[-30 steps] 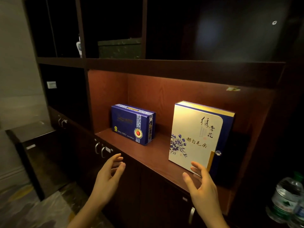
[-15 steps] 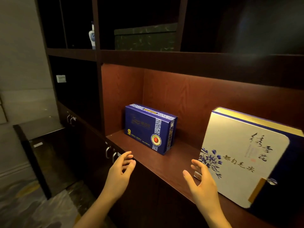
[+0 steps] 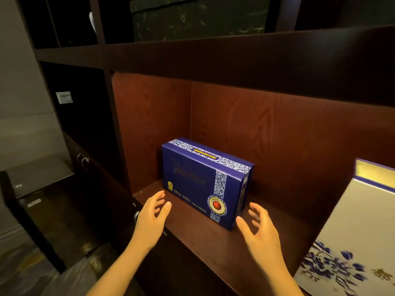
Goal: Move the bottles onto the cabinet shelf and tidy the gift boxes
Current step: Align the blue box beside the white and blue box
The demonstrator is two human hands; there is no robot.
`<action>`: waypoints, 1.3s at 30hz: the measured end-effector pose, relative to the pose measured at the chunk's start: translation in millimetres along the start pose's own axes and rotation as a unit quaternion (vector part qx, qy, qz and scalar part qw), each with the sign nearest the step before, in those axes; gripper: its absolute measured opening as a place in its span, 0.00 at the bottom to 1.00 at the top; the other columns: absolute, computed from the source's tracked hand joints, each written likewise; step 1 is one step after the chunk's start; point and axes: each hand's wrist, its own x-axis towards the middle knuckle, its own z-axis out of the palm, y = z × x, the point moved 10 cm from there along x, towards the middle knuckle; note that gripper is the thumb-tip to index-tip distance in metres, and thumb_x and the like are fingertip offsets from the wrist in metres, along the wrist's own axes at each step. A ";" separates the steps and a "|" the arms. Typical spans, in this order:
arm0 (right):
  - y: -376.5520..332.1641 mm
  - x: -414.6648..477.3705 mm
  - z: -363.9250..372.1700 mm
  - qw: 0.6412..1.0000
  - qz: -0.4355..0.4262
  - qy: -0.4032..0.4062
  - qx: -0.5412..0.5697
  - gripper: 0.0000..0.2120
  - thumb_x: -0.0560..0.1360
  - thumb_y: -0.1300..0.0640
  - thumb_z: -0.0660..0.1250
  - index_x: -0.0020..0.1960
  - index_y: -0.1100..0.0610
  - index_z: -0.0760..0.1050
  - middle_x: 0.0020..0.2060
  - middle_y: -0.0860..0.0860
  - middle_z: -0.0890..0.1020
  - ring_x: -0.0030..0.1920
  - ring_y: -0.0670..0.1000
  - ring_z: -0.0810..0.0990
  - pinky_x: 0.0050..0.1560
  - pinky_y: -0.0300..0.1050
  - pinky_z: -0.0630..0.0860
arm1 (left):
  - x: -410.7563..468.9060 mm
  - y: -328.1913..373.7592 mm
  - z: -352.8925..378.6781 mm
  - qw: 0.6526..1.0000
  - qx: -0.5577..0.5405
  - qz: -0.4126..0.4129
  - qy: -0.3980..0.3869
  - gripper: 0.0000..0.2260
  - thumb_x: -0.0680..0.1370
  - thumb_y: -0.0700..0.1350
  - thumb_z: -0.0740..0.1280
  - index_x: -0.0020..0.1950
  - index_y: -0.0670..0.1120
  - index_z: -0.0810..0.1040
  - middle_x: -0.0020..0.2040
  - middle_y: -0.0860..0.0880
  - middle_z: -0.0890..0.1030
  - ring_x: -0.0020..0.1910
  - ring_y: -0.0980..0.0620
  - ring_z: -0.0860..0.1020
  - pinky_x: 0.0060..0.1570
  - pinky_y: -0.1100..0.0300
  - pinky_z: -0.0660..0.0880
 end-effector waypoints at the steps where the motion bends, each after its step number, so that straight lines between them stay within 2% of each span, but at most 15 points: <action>1: 3.4 10.9 7.7 1.000 0.011 -0.003 -0.001 0.36 0.68 0.37 0.67 0.73 0.46 0.64 0.71 0.50 0.73 0.63 0.45 0.72 0.53 0.36 0.71 | 16.4 -7.0 0.2 1.000 0.004 -0.002 0.002 0.22 0.81 0.49 0.66 0.74 0.49 0.69 0.69 0.52 0.74 0.66 0.55 0.73 0.64 0.59 0.71; 4: 11.6 39.9 33.1 0.999 0.031 -0.005 0.005 0.42 0.68 0.36 0.68 0.77 0.46 0.58 0.72 0.47 0.71 0.64 0.44 0.70 0.53 0.35 0.69 | 71.8 -37.5 -0.2 1.000 0.000 -0.027 0.006 0.25 0.81 0.51 0.65 0.77 0.49 0.65 0.74 0.49 0.69 0.71 0.50 0.69 0.68 0.52 0.68; 6: 15.8 54.5 48.8 0.999 0.040 0.002 0.016 0.44 0.67 0.37 0.69 0.78 0.46 0.56 0.67 0.43 0.71 0.60 0.39 0.70 0.52 0.30 0.69 | 110.6 -58.6 1.2 0.999 -0.015 -0.050 0.001 0.27 0.80 0.53 0.65 0.78 0.50 0.62 0.76 0.48 0.67 0.73 0.49 0.67 0.68 0.52 0.67; 8: 20.4 67.4 60.5 0.998 0.057 0.021 0.031 0.43 0.67 0.38 0.70 0.78 0.46 0.57 0.63 0.40 0.72 0.53 0.33 0.74 0.44 0.22 0.71 | 148.1 -77.7 4.4 0.996 -0.044 -0.080 -0.010 0.30 0.79 0.55 0.65 0.79 0.52 0.60 0.77 0.48 0.65 0.74 0.49 0.66 0.66 0.53 0.66; 9: 22.2 72.9 63.9 0.997 0.067 0.036 0.032 0.42 0.68 0.38 0.70 0.77 0.46 0.58 0.62 0.40 0.73 0.52 0.32 0.75 0.43 0.22 0.72 | 165.4 -85.1 7.2 0.994 -0.056 -0.090 -0.020 0.31 0.79 0.56 0.65 0.79 0.52 0.59 0.78 0.48 0.65 0.74 0.49 0.65 0.65 0.54 0.66; 11: 25.6 83.3 66.2 0.994 0.083 0.076 0.007 0.38 0.72 0.40 0.70 0.77 0.46 0.59 0.63 0.42 0.75 0.53 0.36 0.77 0.46 0.25 0.73 | 197.3 -95.5 14.6 0.991 -0.074 -0.099 -0.046 0.32 0.79 0.57 0.66 0.80 0.51 0.58 0.78 0.47 0.64 0.75 0.48 0.65 0.64 0.54 0.66; 14: 26.0 90.7 63.9 0.987 0.100 0.124 -0.033 0.33 0.76 0.44 0.69 0.76 0.47 0.60 0.61 0.43 0.77 0.51 0.38 0.76 0.40 0.21 0.70 | 232.8 -104.9 29.2 0.987 -0.094 -0.104 -0.085 0.35 0.78 0.55 0.68 0.80 0.50 0.56 0.79 0.46 0.62 0.76 0.47 0.63 0.69 0.51 0.64; 16: 24.4 91.1 63.8 0.983 0.093 0.145 -0.057 0.30 0.77 0.45 0.68 0.75 0.47 0.62 0.60 0.42 0.78 0.52 0.40 0.76 0.42 0.24 0.69 | 250.2 -104.1 38.0 0.982 -0.121 -0.098 -0.110 0.35 0.78 0.52 0.69 0.81 0.48 0.55 0.79 0.45 0.62 0.76 0.48 0.63 0.70 0.51 0.63; 19: 23.6 87.8 63.6 0.980 0.089 0.161 -0.068 0.27 0.78 0.48 0.67 0.75 0.46 0.64 0.59 0.41 0.78 0.55 0.41 0.77 0.49 0.31 0.71 | 264.6 -94.9 52.0 0.973 -0.155 -0.065 -0.158 0.27 0.79 0.47 0.69 0.77 0.50 0.66 0.72 0.48 0.73 0.66 0.53 0.74 0.63 0.55 0.69; 21: 26.5 85.0 64.7 0.979 0.097 0.169 -0.067 0.25 0.79 0.49 0.67 0.74 0.46 0.65 0.59 0.40 0.78 0.55 0.39 0.78 0.47 0.26 0.71 | 267.5 -91.8 59.1 0.969 -0.161 -0.050 -0.180 0.20 0.79 0.47 0.69 0.70 0.53 0.73 0.64 0.51 0.79 0.57 0.57 0.78 0.59 0.55 0.71; 23: 28.3 83.3 65.5 0.977 0.109 0.174 -0.064 0.24 0.79 0.49 0.66 0.74 0.46 0.65 0.59 0.40 0.79 0.53 0.37 0.78 0.45 0.22 0.70 | 270.7 -95.8 62.5 0.966 -0.172 -0.053 -0.183 0.18 0.78 0.47 0.70 0.68 0.52 0.76 0.61 0.50 0.81 0.57 0.54 0.79 0.59 0.53 0.73; 30: 32.4 80.6 65.6 0.974 0.125 0.178 -0.067 0.23 0.80 0.49 0.65 0.73 0.48 0.66 0.57 0.38 0.79 0.50 0.29 0.76 0.45 0.22 0.72 | 271.0 -95.8 60.2 0.966 -0.179 -0.058 -0.178 0.20 0.76 0.49 0.72 0.67 0.50 0.78 0.54 0.53 0.83 0.54 0.54 0.80 0.55 0.51 0.75; 33: 32.9 78.7 63.5 0.972 0.129 0.183 -0.068 0.22 0.80 0.49 0.64 0.73 0.48 0.66 0.58 0.41 0.80 0.50 0.30 0.77 0.44 0.22 0.72 | 270.0 -92.8 59.0 0.968 -0.169 -0.057 -0.178 0.18 0.75 0.50 0.72 0.65 0.52 0.78 0.53 0.54 0.83 0.53 0.54 0.81 0.52 0.53 0.76; 37: 34.3 71.7 49.2 0.969 0.127 0.198 -0.075 0.21 0.80 0.51 0.65 0.73 0.50 0.67 0.55 0.42 0.80 0.47 0.25 0.75 0.40 0.21 0.70 | 264.1 -90.1 63.8 0.970 -0.140 -0.045 -0.193 0.18 0.75 0.52 0.73 0.64 0.53 0.79 0.54 0.52 0.83 0.53 0.52 0.81 0.52 0.50 0.77; 39: 37.8 64.5 39.5 0.968 0.133 0.201 -0.074 0.22 0.80 0.50 0.65 0.73 0.50 0.67 0.55 0.42 0.79 0.47 0.26 0.76 0.39 0.21 0.71 | 258.1 -84.8 70.1 0.971 -0.127 -0.036 -0.200 0.17 0.75 0.53 0.73 0.63 0.54 0.79 0.54 0.52 0.83 0.53 0.53 0.80 0.51 0.50 0.78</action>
